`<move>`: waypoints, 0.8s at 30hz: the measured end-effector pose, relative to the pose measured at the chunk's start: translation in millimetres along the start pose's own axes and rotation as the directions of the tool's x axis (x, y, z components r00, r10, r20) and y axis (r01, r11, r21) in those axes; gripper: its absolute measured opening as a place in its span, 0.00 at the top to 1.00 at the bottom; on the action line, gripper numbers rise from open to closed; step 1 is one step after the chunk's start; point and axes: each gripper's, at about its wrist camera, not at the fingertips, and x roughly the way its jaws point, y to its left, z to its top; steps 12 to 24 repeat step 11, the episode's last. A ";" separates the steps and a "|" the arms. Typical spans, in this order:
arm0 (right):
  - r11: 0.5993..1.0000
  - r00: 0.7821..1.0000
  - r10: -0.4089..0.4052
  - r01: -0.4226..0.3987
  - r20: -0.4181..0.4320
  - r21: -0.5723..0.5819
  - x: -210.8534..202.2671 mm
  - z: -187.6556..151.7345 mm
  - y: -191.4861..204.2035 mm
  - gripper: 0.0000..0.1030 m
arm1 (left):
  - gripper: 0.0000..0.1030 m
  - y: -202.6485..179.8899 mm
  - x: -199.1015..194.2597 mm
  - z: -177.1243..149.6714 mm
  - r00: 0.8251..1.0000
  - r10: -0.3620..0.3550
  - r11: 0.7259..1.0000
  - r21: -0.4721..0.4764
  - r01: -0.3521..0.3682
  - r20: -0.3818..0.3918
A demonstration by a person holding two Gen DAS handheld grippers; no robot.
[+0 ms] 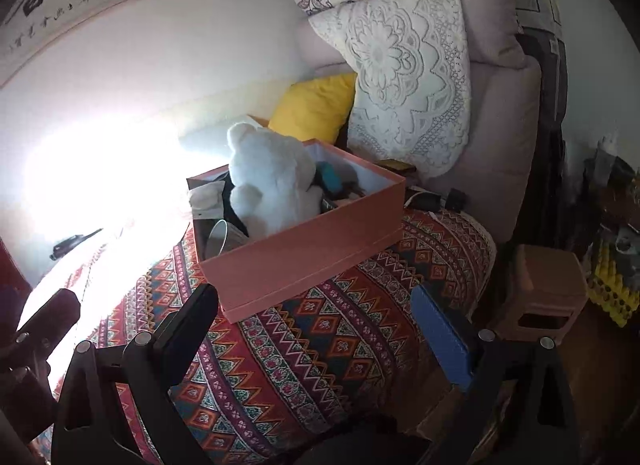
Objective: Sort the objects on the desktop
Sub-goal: 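Withdraw both open grippers up and away from the pink box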
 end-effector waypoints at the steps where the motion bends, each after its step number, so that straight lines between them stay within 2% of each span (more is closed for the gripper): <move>1: 1.000 1.000 -0.001 0.001 0.000 -0.003 -0.4 0.0 1.2 0.04 | 0.01 1.5 0.3 -0.1 1.000 -0.008 1.000 -0.007 0.008 -0.006; 6: 1.000 1.000 0.003 -0.003 -0.013 -0.005 0.9 -0.4 3.1 0.04 | 0.01 7.2 0.0 -2.5 1.000 -0.016 1.000 -0.022 0.016 -0.008; 10: 1.000 1.000 -0.003 0.003 -0.013 -0.005 1.1 0.4 2.4 0.04 | 0.01 9.6 -3.4 -3.6 1.000 -0.010 0.999 -0.052 0.011 0.020; 24: 1.000 1.000 -0.001 0.001 -0.016 -0.003 1.3 0.4 1.8 0.04 | 0.01 10.5 -3.7 -3.4 1.000 -0.014 0.999 -0.052 0.015 0.020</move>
